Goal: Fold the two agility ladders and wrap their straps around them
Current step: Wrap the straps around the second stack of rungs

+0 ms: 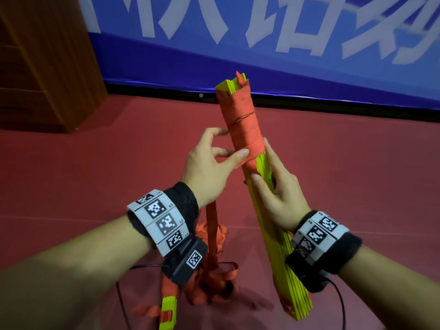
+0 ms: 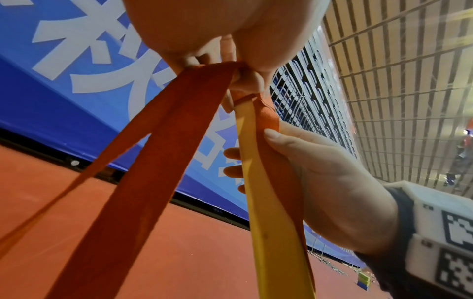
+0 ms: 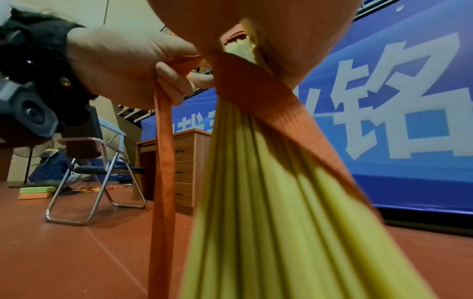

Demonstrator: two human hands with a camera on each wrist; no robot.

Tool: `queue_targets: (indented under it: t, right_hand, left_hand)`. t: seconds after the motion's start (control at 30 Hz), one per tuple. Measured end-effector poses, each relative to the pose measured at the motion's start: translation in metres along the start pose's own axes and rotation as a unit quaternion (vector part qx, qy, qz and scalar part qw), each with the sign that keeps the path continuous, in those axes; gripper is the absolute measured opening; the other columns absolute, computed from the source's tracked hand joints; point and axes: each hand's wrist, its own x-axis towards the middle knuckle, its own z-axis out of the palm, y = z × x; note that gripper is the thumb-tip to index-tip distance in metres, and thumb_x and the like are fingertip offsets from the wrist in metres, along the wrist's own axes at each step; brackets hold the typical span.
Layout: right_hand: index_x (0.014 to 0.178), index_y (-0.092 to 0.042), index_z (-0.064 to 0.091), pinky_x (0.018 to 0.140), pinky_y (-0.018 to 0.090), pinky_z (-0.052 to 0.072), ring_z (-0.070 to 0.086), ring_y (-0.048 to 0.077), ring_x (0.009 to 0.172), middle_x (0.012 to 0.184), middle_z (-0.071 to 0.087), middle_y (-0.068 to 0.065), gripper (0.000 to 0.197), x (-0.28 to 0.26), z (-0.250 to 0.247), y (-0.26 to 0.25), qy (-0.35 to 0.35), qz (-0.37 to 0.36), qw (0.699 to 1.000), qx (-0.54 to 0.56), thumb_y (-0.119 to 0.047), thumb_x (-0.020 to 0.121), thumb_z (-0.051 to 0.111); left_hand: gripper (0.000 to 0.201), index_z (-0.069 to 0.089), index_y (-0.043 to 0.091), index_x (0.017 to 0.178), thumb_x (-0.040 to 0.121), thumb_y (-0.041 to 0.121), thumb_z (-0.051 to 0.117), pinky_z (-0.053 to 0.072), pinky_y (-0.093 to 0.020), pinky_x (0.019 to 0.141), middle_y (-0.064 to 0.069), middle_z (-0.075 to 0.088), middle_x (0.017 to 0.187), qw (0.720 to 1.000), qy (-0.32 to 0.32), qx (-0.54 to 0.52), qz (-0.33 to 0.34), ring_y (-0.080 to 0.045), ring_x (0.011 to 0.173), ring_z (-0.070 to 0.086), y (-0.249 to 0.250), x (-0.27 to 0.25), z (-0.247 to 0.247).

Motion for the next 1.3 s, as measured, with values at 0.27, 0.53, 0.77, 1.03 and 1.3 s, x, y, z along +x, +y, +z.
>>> queue_targets:
  t: [0.27, 0.53, 0.77, 1.03, 1.3]
  right_hand:
    - [0.160, -0.046, 0.005, 0.083, 0.045, 0.055, 0.073, 0.020, 0.084, 0.099, 0.076, 0.003, 0.074, -0.005, -0.004, -0.006, -0.083, 0.021, 0.995, 0.055, -0.029, 0.100, 0.044]
    - [0.158, -0.049, 0.001, 0.081, 0.039, 0.057, 0.070, 0.017, 0.086, 0.106, 0.073, 0.002, 0.112, -0.004, 0.004, -0.006, -0.083, 0.074, 0.994, -0.018, -0.045, 0.080, 0.081]
    - [0.154, -0.052, 0.008, 0.066, 0.037, 0.052, 0.061, 0.015, 0.072, 0.087, 0.059, -0.010, 0.119, -0.003, 0.010, -0.004, -0.014, 0.096, 0.990, -0.098, -0.030, 0.069, 0.087]
    - [0.137, -0.050, 0.036, 0.079, 0.044, 0.057, 0.066, 0.017, 0.095, 0.108, 0.066, -0.012, 0.074, -0.003, 0.005, -0.015, 0.025, 0.042, 0.986, -0.162, -0.043, 0.078, 0.079]
    - [0.154, -0.052, 0.024, 0.082, 0.042, 0.058, 0.072, 0.025, 0.096, 0.100, 0.076, -0.003, 0.085, 0.000, 0.003, -0.008, 0.024, 0.052, 0.988, -0.146, -0.040, 0.085, 0.072]
  left_hand:
    - [0.034, 0.057, 0.007, 0.125, 0.097, 0.021, 0.068, 0.034, -0.009, 0.043, 0.003, 0.067, 0.061, 0.998, -0.025, -0.061, 0.001, 0.004, 0.037, 0.051, -0.003, -0.009, 0.007]
    - [0.036, 0.059, 0.019, 0.109, 0.085, 0.037, 0.080, 0.038, -0.024, 0.048, -0.017, 0.069, 0.066, 0.999, 0.038, -0.024, -0.014, -0.007, 0.039, 0.049, -0.011, -0.005, 0.014]
    - [0.038, 0.056, 0.022, 0.104, 0.082, 0.039, 0.082, 0.038, -0.028, 0.050, 0.003, 0.059, 0.050, 0.997, 0.072, -0.013, -0.019, -0.013, 0.041, 0.052, -0.011, -0.007, 0.018]
    - [0.045, 0.053, 0.015, 0.105, 0.080, 0.036, 0.084, 0.041, -0.022, 0.047, 0.003, 0.062, 0.050, 0.996, 0.089, -0.018, -0.024, -0.017, 0.038, 0.058, 0.000, -0.006, 0.008]
    - [0.047, 0.050, 0.016, 0.113, 0.082, 0.026, 0.084, 0.042, -0.018, 0.047, 0.001, 0.069, 0.065, 0.999, 0.046, -0.015, -0.015, -0.018, 0.043, 0.062, 0.004, -0.010, 0.003]
